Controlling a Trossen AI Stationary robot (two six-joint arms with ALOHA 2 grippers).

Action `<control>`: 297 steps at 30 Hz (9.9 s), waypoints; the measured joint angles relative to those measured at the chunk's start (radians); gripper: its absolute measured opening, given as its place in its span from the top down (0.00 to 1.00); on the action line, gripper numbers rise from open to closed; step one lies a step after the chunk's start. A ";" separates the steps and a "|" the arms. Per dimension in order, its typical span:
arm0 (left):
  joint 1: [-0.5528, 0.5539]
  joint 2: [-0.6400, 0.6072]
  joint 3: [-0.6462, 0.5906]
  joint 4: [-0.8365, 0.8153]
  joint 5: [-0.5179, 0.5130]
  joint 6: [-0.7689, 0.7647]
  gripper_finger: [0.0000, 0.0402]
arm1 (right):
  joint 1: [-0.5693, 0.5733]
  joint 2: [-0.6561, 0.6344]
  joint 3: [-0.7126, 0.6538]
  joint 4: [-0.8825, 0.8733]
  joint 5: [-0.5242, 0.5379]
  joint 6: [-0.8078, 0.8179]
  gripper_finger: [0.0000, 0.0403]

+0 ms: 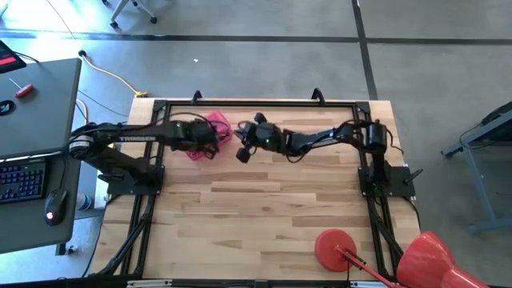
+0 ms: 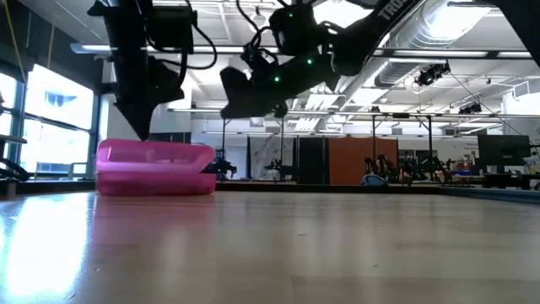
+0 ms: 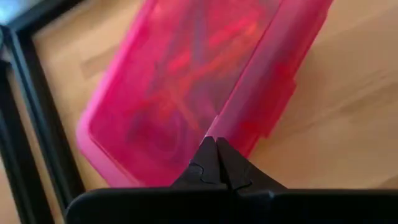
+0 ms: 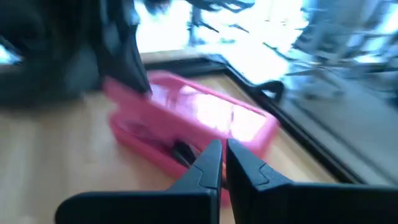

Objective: Pick & place school supplies into a supply box
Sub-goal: Close the supply box, then return to Home Position

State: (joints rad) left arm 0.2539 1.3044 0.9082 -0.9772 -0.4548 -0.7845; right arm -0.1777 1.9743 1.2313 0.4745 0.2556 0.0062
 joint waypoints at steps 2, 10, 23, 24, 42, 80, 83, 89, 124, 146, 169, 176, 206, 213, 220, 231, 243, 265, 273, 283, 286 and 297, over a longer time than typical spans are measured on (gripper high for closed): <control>-0.020 0.033 -0.031 0.020 -0.005 -0.032 0.97 | -0.027 0.003 -0.001 0.028 -0.120 0.052 1.00; -0.028 0.134 -0.155 0.191 0.026 -0.063 0.98 | -0.119 0.063 -0.002 0.087 -0.284 0.149 1.00; -0.026 0.128 -0.006 0.173 0.014 0.051 0.98 | -0.172 0.130 -0.002 0.145 -0.343 0.168 1.00; -0.026 0.127 0.015 0.163 -0.004 0.061 0.97 | -0.173 0.130 -0.002 0.148 -0.345 0.163 1.00; -0.117 -0.145 0.523 -0.442 -0.326 0.201 0.91 | -0.093 -0.490 -0.002 -0.503 -0.195 -0.190 1.00; -0.739 -1.295 -0.813 1.022 0.057 0.983 0.88 | 0.276 -1.963 -1.181 -0.423 -0.305 -0.098 1.00; -0.739 -1.296 -0.884 1.123 0.055 0.984 0.89 | 0.276 -1.963 -1.183 -0.423 -0.304 -0.083 1.00; -0.739 -1.294 -0.892 1.128 0.044 1.017 0.94 | 0.276 -1.962 -1.182 -0.462 -0.204 -0.074 1.00; -0.739 -1.261 -0.890 1.027 -0.003 0.962 0.79 | 0.276 -1.962 -1.182 -0.512 -0.134 0.013 1.00; -0.739 -1.261 -0.890 1.027 -0.002 0.962 0.79 | 0.276 -1.962 -1.180 -0.512 -0.135 0.013 1.00; -0.739 -1.261 -0.890 1.027 -0.002 0.962 0.79 | 0.276 -1.962 -1.180 -0.512 -0.135 0.013 1.00; -0.739 -1.261 -0.890 1.027 -0.002 0.962 0.79 | 0.276 -1.962 -1.180 -0.512 -0.135 0.013 1.00; -0.739 -1.261 -0.890 1.027 -0.002 0.962 0.79 | 0.276 -1.962 -1.180 -0.512 -0.135 0.013 1.00; -0.739 -1.261 -0.890 1.027 -0.002 0.962 0.79 | 0.276 -1.962 -1.180 -0.512 -0.135 0.013 1.00; -0.739 -1.261 -0.890 1.027 -0.002 0.962 0.79 | 0.276 -1.962 -1.181 -0.512 -0.135 0.013 1.00; -0.739 -1.261 -0.890 1.027 -0.002 0.962 0.79 | 0.276 -1.962 -1.182 -0.512 -0.135 0.013 1.00; -0.739 -1.261 -0.890 1.027 -0.002 0.962 0.79 | 0.276 -1.962 -1.182 -0.512 -0.135 0.013 1.00; -0.739 -1.261 -0.890 1.027 -0.002 0.962 0.79 | 0.276 -1.962 -1.182 -0.512 -0.135 0.013 1.00; -0.739 -1.261 -0.890 1.027 -0.002 0.962 0.79 | 0.276 -1.962 -1.182 -0.512 -0.135 0.013 1.00; -0.739 -1.261 -0.890 1.027 -0.002 0.962 0.79 | 0.276 -1.962 -1.182 -0.512 -0.135 0.013 1.00; -0.739 -1.261 -0.890 1.027 -0.002 0.962 0.79 | 0.276 -1.962 -1.182 -0.512 -0.135 0.013 1.00; -0.738 -1.261 -0.890 1.027 -0.002 0.962 0.79 | 0.276 -1.962 -1.180 -0.512 -0.135 0.013 1.00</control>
State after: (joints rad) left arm -0.4843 0.0437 0.0185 0.0501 -0.4568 0.1772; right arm 0.0978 0.0128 0.0513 -0.0372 0.1204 0.0189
